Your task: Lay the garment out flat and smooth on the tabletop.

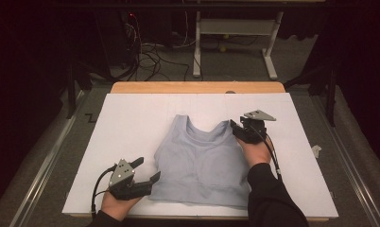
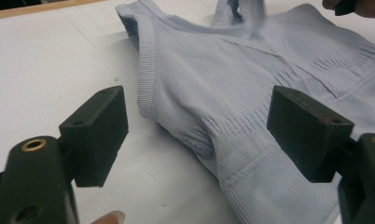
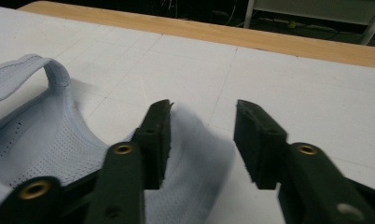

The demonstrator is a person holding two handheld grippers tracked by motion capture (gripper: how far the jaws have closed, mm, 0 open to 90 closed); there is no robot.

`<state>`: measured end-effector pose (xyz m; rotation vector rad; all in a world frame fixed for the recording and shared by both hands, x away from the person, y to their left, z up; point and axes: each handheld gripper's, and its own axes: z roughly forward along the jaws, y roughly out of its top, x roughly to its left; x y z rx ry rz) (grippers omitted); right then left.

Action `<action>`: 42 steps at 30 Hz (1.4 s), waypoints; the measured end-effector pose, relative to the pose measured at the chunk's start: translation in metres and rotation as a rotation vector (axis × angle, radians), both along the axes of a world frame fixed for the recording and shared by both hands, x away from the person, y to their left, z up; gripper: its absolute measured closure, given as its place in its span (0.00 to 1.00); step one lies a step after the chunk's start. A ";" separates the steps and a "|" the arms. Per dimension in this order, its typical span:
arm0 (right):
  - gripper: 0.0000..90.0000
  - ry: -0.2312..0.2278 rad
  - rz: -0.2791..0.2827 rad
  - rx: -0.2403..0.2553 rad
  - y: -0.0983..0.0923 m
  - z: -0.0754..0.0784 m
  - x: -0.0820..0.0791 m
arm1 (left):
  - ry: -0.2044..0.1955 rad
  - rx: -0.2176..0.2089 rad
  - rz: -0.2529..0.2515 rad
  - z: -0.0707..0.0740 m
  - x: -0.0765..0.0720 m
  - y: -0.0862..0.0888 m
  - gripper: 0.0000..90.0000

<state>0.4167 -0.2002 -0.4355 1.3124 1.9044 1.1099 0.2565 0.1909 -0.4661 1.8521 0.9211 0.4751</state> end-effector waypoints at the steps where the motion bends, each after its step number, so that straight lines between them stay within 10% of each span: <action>1: 0.56 -0.001 -0.002 0.004 -0.002 0.000 -0.003 | -0.002 0.001 -0.002 0.000 0.000 -0.001 0.20; 11: 0.30 -0.008 0.080 -0.006 -0.015 -0.012 -0.047 | -0.040 0.008 0.024 0.000 0.019 0.003 0.20; 23: 0.12 -0.056 0.139 0.021 -0.030 -0.014 -0.079 | 0.013 -0.017 0.063 -0.005 0.043 0.024 0.14; 36: 0.00 -0.049 0.138 0.043 -0.056 -0.022 -0.113 | 0.052 -0.036 0.077 -0.003 0.037 0.050 0.00; 42: 0.00 -0.108 0.144 0.058 -0.063 -0.016 -0.132 | 0.006 -0.029 0.077 0.002 0.019 0.061 0.00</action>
